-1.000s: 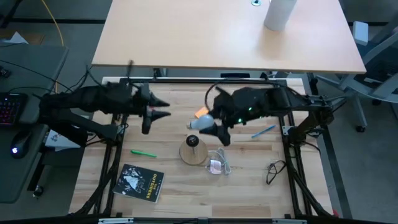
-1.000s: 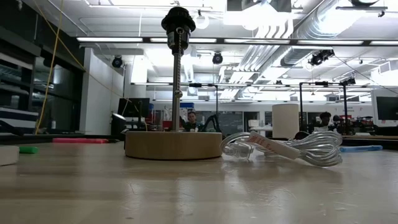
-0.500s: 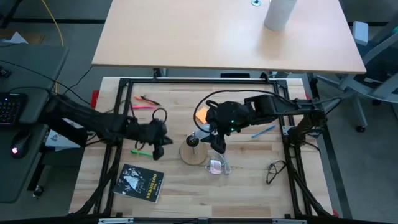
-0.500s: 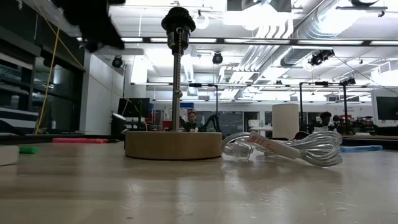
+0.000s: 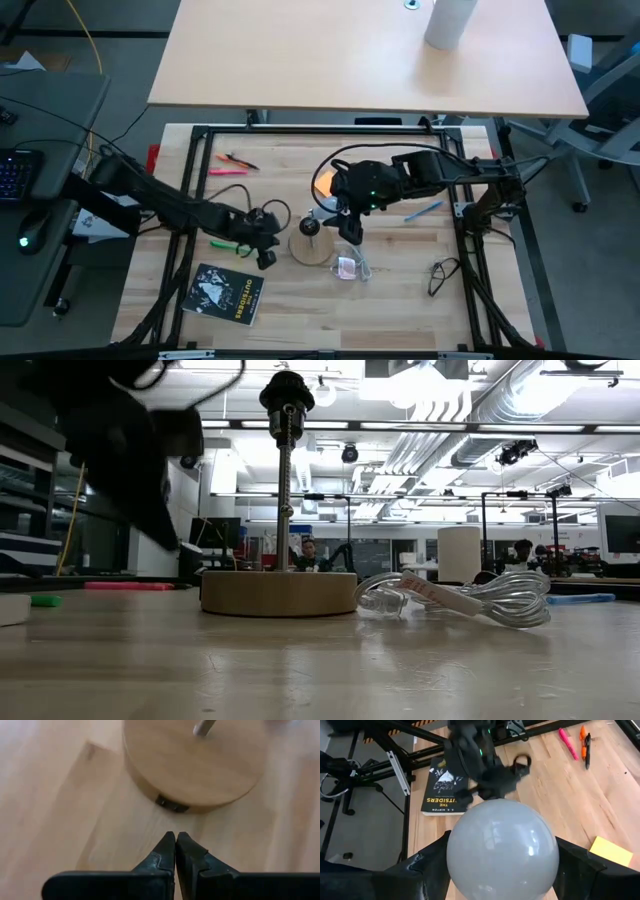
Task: Screw lightbulb
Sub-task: Insert the white lightbulb into the lamp
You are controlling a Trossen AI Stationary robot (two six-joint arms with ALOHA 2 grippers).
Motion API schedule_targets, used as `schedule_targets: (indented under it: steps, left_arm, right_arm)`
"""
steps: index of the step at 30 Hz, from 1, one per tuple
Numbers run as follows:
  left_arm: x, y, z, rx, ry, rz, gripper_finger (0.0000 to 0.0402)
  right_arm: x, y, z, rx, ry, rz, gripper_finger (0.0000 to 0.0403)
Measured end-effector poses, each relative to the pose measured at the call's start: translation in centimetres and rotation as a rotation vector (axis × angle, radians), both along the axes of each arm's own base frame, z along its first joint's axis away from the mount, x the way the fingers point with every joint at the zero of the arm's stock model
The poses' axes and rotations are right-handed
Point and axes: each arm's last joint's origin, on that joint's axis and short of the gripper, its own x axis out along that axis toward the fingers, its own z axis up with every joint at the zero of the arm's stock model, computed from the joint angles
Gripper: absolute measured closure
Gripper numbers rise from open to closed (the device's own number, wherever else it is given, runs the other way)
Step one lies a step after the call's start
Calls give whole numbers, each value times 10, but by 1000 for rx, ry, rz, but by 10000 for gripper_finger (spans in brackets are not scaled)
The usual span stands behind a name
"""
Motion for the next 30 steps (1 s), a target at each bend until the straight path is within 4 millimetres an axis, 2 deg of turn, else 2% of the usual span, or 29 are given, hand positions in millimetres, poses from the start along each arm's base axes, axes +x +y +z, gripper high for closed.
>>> schedule_targets:
  steps: [7, 11, 19, 30]
  left_arm:
    - [16, -5, -37, 6, 69, 30, 401]
    - [24, -7, -48, 8, 60, 41, 401]
    - [47, -10, -43, 52, -6, 33, 401]
    - [101, -5, -46, 37, -67, 12, 401]
  right_arm:
    - [0, 0, 0, -2, 5, 1, 139]
    - [-2, 0, -2, -15, 24, 17, 139]
    - [-11, -1, -10, -7, 161, 19, 139]
    - [-19, -2, -16, -7, 259, 22, 139]
